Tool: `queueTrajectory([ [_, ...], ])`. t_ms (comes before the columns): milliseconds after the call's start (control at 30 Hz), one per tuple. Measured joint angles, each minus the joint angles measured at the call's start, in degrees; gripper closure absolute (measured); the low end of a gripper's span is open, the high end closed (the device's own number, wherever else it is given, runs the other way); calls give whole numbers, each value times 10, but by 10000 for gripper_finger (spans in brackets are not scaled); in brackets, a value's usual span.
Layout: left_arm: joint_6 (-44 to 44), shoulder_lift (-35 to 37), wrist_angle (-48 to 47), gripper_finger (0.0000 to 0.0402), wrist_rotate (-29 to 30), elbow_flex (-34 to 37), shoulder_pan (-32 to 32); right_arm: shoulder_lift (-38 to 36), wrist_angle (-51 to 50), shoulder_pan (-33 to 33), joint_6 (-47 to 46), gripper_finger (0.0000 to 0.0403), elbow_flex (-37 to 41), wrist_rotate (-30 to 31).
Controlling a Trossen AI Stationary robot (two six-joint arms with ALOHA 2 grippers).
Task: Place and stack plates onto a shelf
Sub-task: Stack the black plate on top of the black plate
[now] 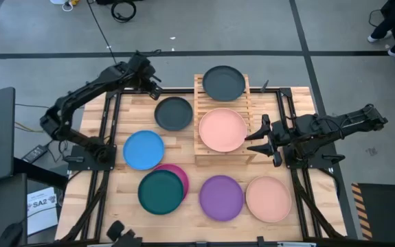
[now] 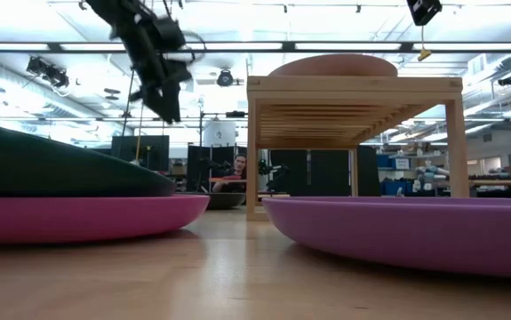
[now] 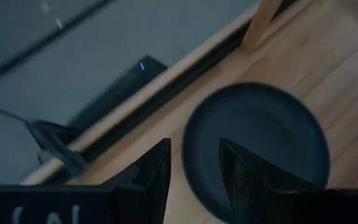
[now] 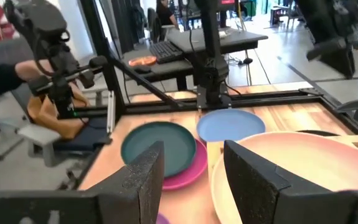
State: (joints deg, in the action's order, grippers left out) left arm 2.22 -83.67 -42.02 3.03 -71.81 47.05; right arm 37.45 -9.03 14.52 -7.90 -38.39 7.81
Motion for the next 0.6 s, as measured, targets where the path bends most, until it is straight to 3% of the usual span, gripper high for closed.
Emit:
queueTrajectory([
  [600,2,-205,2,260,-8,0,4,0,-53,0,40,231,0,1],
])
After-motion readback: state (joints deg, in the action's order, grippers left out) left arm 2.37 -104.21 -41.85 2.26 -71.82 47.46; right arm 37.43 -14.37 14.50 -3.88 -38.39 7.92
